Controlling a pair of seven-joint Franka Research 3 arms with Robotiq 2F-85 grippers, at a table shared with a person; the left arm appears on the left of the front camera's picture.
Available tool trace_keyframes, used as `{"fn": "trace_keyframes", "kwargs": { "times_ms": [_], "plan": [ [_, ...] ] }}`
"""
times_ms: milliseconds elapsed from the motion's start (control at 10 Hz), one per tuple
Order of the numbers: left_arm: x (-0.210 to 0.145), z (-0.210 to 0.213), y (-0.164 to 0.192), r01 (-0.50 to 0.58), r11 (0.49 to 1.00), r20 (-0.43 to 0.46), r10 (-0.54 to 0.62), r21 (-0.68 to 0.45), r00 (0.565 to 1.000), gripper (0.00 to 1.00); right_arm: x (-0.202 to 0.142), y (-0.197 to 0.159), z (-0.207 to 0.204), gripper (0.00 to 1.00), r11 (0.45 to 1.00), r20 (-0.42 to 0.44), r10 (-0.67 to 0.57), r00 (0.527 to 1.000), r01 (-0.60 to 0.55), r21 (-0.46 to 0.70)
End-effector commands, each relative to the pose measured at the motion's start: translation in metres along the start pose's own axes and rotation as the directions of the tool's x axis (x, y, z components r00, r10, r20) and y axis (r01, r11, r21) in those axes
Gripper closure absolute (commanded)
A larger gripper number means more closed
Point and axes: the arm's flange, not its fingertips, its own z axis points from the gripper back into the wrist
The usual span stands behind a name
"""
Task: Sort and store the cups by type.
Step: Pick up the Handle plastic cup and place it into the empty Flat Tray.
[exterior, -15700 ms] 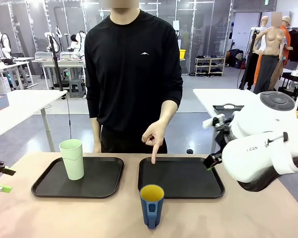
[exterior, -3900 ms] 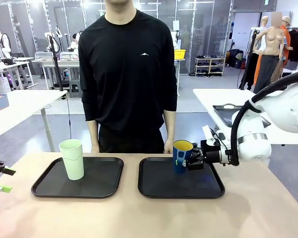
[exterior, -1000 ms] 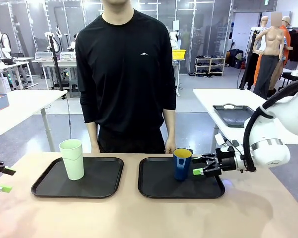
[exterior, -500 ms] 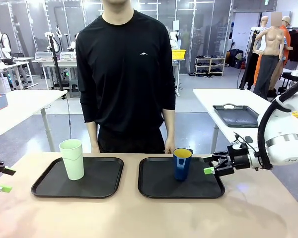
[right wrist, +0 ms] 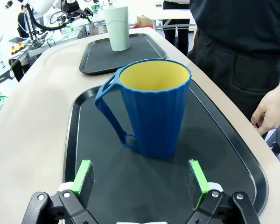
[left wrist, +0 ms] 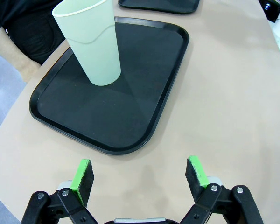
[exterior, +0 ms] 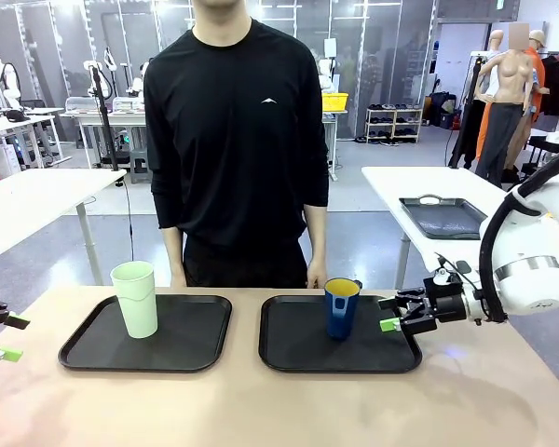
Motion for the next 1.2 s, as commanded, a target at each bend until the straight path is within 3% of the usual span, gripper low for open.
{"fn": "trace_keyframes", "kwargs": {
  "times_ms": [0, 1100],
  "plan": [
    [0.0009, 0.0012, 0.0014, 0.016, 1.0, 0.021, -0.016, 0.0, 1.0, 0.0, 0.0014, -0.0029, -0.0001, 0.0, 1.0, 0.009, 0.011, 1.0, -0.011, 0.004],
    [0.0009, 0.0012, 0.0014, 0.016, 1.0, 0.021, -0.016, 0.0, 1.0, 0.0, 0.0014, -0.0029, -0.0001, 0.0, 1.0, 0.009, 0.011, 1.0, -0.011, 0.004]
  ]
}}
